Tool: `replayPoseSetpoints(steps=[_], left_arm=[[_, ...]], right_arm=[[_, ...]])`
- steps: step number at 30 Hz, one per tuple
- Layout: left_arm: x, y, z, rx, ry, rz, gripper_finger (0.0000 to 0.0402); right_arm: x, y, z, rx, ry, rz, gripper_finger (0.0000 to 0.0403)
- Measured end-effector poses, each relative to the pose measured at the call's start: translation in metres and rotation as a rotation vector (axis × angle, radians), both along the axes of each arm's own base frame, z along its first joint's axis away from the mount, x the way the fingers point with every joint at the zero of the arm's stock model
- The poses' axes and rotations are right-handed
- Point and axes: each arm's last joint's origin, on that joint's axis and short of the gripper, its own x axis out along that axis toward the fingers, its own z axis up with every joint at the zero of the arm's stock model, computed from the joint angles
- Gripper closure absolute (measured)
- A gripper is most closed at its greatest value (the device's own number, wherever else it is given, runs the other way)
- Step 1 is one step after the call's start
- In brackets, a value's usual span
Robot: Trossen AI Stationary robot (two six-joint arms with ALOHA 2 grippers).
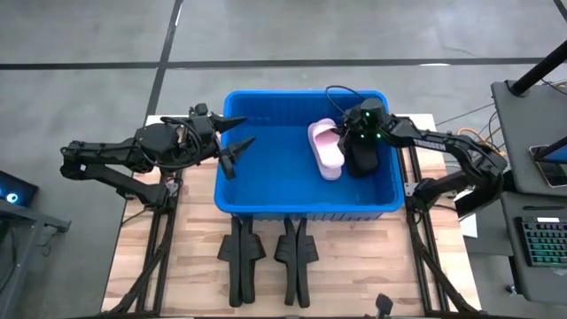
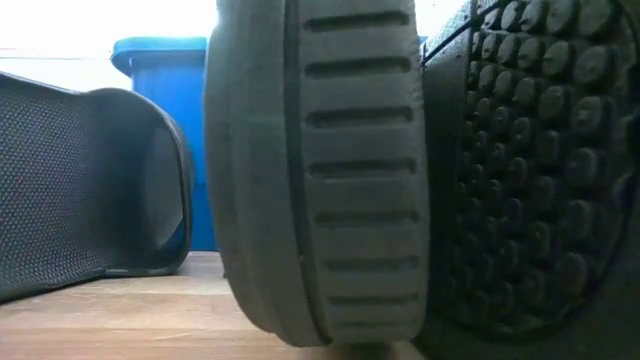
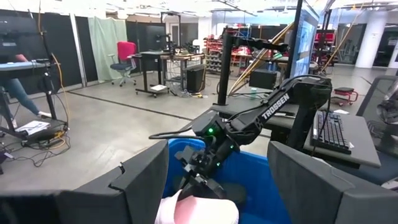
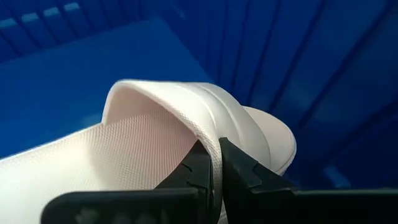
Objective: Pick and place slides into bin
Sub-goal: Put the pink slide into the blue bin
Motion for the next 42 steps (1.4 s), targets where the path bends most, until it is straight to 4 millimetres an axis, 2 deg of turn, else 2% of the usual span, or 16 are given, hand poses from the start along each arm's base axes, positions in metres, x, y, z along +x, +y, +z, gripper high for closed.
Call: replayPoseSetpoints(steps=[6,12,33,42], left_arm=[[-0.001,0.000,0.000,0.000,-0.001,0.004,0.0143],[0.000,0.000,0.000,0.000,0.002,0.008,0.0143],[-0.001,0.001,0.000,0.002,0.004,0.026,0.0143],[-0.001,0.001,0.000,0.002,0.003,0.025,0.0143]], right_arm=[[-0.001,-0.007,-0.007,0.077,-0.006,-0.056,0.0376],[-0.002,-0.006,-0.004,0.082,-0.016,-0.063,0.0343],[-0.015,0.007,-0.003,0.151,0.094,-0.037,0.0195],[-0.012,0.004,0.015,0.162,0.144,-0.021,0.0167]])
